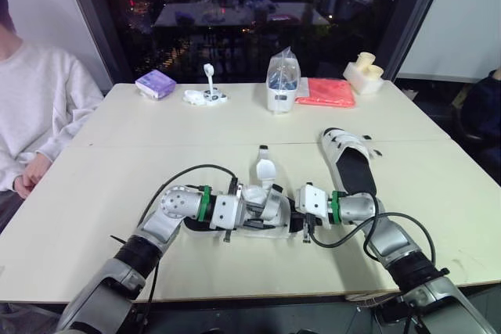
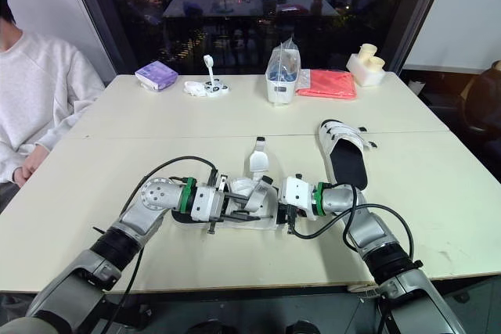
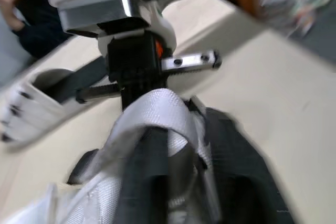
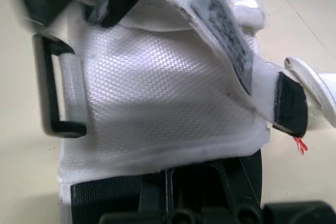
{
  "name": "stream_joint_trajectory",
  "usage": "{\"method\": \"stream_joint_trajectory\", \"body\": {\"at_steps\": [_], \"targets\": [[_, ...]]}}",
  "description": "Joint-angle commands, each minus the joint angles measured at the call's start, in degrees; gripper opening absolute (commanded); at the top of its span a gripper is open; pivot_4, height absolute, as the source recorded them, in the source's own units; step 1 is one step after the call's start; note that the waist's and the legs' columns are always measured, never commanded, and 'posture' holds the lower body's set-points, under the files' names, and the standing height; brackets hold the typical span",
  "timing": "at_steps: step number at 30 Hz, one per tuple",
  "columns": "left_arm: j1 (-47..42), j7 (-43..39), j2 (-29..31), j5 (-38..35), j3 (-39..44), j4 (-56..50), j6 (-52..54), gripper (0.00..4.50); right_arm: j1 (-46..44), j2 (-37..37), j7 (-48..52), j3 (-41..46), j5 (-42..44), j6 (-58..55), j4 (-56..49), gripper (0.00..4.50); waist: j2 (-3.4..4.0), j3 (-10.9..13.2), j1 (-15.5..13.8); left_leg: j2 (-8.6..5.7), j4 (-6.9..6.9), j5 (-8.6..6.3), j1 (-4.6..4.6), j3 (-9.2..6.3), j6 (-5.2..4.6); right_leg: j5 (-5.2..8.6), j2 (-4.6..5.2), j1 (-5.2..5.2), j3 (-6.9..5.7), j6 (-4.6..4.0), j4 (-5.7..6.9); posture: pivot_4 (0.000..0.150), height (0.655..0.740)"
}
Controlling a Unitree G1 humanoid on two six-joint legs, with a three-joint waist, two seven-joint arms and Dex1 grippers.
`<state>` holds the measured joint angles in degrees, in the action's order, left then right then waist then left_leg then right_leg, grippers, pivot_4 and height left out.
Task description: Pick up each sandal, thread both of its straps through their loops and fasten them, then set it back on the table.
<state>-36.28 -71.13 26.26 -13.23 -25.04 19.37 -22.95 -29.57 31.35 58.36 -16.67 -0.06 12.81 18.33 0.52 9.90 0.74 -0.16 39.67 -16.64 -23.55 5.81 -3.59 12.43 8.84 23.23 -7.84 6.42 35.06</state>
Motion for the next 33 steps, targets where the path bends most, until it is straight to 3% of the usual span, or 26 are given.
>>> {"method": "stream_joint_trajectory", "body": {"at_steps": [1, 4, 11, 13, 22, 33], "targets": [[0.55, -1.97, 1.15, -5.62, 1.68, -6.98, 17.32, 2.88, 0.63, -0.32, -0.22, -1.50, -2.73, -1.57, 2.97, 0.00, -0.01, 0.01, -0.01, 0.00, -0.01, 0.00, 0.00, 0.00, 0.00, 0.00, -0.03, 0.00, 0.00, 0.00, 0.00, 0.150, 0.7400], [-0.20, -1.99, 2.23, -11.74, 3.24, -11.79, 35.88, 4.42, 0.58, -0.42, -0.30, -1.42, -2.84, -1.54, 3.06, 0.00, -0.02, 0.01, 0.00, 0.01, -0.02, 0.00, 0.00, 0.00, -0.01, 0.01, -0.10, 0.00, 0.01, 0.01, 0.00, 0.150, 0.7400], [-7.41, 3.62, 1.18, -25.63, 9.04, -12.99, 76.25, 4.47, 0.60, -0.55, -0.45, -1.28, -2.97, -1.67, 2.99, 0.00, -0.04, 0.03, 0.02, 0.00, -0.03, 0.02, 0.00, -0.03, 0.00, 0.04, -0.17, -0.05, 0.02, 0.05, 0.01, 0.150, 0.7400], [-9.33, 5.09, 0.65, -27.03, 9.82, -11.85, 82.90, 4.47, 0.57, -0.58, -0.49, -1.26, -3.01, -1.69, 3.03, 0.00, -0.04, 0.03, 0.03, 0.00, -0.03, 0.06, 0.00, -0.03, 0.06, 0.05, -0.18, -0.13, 0.03, 0.06, 0.02, 0.150, 0.7400], [-14.35, 14.44, -6.65, -30.11, 17.04, -4.82, 99.43, 4.47, 0.51, -0.75, -0.69, -1.27, -3.18, -1.94, 2.94, 0.00, -0.09, 0.06, 0.02, -0.02, -0.11, 0.31, 0.01, -0.03, 0.50, 0.06, -0.19, -0.28, 0.05, 0.08, 0.01, 0.150, 0.7400], [-16.95, 23.76, -10.87, -28.02, 23.57, 5.03, 103.45, 4.47, 1.21, -0.52, -0.85, -1.02, -3.34, -2.15, 2.18, 0.00, -0.10, 0.06, 0.00, -0.02, -0.33, 0.37, 0.15, -0.04, 0.83, 0.06, -0.17, -0.30, 0.05, 0.07, 0.00, 0.150, 0.7400]]}}
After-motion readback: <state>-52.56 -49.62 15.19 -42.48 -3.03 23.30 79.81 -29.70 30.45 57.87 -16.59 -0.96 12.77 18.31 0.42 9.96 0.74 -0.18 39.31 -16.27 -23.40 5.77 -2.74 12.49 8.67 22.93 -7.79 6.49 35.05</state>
